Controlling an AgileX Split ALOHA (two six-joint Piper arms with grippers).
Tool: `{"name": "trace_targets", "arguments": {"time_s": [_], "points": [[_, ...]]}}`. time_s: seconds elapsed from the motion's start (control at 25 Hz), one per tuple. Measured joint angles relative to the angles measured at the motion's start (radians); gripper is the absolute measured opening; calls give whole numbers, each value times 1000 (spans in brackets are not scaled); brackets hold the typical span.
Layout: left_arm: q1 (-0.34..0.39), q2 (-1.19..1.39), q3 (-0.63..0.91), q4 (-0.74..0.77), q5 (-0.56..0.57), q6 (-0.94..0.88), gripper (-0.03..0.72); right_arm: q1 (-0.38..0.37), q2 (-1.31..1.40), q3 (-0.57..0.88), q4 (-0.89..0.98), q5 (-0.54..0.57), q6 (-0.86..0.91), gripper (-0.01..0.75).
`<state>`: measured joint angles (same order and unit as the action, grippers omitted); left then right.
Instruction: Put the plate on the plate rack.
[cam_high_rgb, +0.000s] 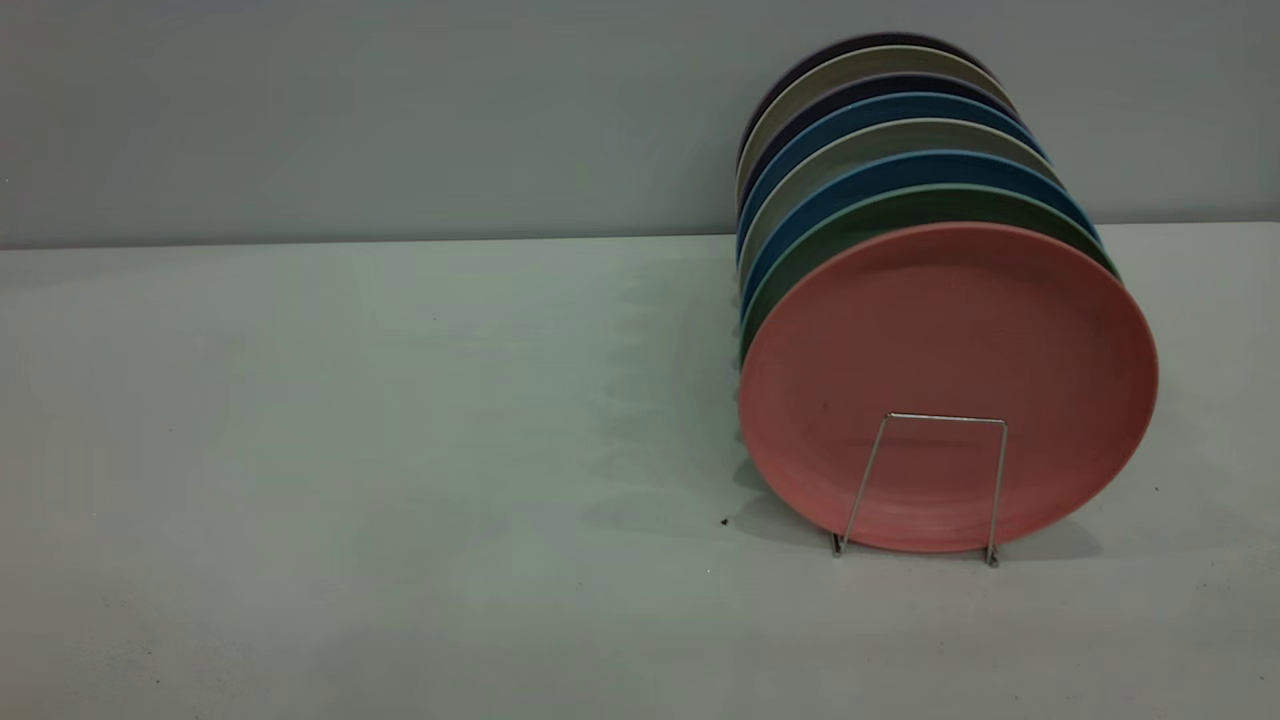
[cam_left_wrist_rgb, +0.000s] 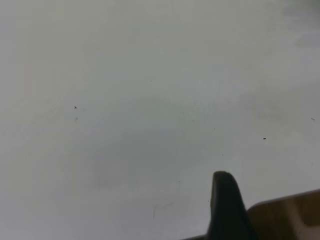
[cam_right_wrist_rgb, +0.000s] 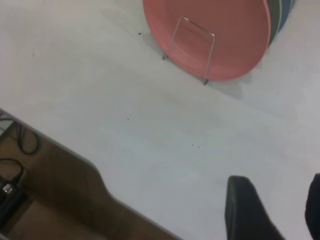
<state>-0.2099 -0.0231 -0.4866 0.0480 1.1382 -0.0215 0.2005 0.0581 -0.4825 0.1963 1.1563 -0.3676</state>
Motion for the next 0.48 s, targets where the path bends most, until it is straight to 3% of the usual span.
{"name": "trace_targets", "arguments": {"time_s": [0.16,0.48], "points": [[1,0,0,0,0,0,484,-9,-1,0,1,0,1,311],[169,0,0,1,0,0,484,-216,-75,0,3,5,1,311]]}}
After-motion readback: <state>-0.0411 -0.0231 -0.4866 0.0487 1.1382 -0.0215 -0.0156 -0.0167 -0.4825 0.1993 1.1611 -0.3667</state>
